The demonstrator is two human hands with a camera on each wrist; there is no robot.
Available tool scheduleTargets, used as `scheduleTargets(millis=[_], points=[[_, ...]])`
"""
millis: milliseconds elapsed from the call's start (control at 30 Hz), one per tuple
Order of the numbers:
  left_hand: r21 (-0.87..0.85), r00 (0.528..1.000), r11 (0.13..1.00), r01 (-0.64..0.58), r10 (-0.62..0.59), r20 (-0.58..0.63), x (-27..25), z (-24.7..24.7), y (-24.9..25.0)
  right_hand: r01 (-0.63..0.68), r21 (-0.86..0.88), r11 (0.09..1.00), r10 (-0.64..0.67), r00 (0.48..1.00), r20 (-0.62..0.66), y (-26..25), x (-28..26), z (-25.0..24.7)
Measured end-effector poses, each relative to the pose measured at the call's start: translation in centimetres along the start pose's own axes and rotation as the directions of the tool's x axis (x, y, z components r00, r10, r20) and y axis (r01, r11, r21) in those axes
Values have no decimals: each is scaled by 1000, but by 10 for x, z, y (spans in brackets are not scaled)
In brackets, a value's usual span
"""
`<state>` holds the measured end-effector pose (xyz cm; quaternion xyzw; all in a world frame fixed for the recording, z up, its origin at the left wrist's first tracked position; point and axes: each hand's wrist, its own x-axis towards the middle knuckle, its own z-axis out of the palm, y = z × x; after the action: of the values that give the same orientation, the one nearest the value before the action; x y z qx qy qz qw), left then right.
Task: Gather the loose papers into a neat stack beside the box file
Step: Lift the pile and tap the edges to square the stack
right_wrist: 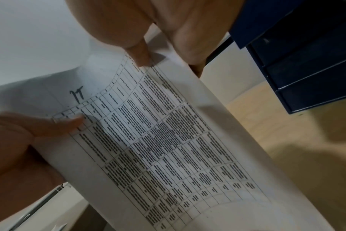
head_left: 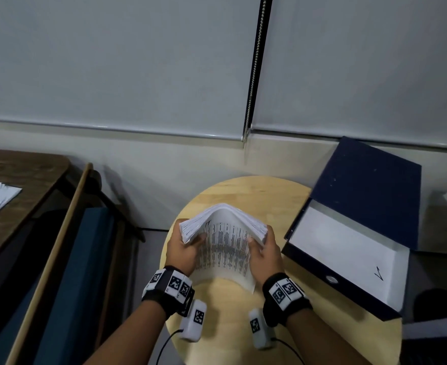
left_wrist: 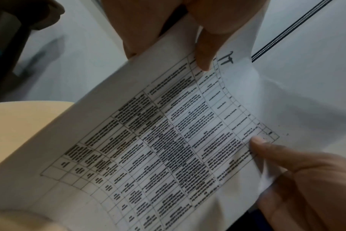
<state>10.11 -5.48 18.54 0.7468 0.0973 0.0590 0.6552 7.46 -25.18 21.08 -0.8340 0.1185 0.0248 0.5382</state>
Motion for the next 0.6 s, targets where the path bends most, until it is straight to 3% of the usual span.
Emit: scheduleTargets(millis=[133,333,500,600], points=[[-35,999,999,-42,42,-17,-1,-5,3,33,21,999,-32,998,-52,2,-2,-1],[-105,999,994,-7,12,48,-9,-5,-6,45,79,996,-39,997,-73,19,-6,-2],[-194,993,974,-117,109,-52,-4,2,14,144,158,977,-111,973,-202,5,3,-8],[-178,984,975,-130,105,-144,-1,6,25,121,200,972,-68,965,-254,0,10,-3]])
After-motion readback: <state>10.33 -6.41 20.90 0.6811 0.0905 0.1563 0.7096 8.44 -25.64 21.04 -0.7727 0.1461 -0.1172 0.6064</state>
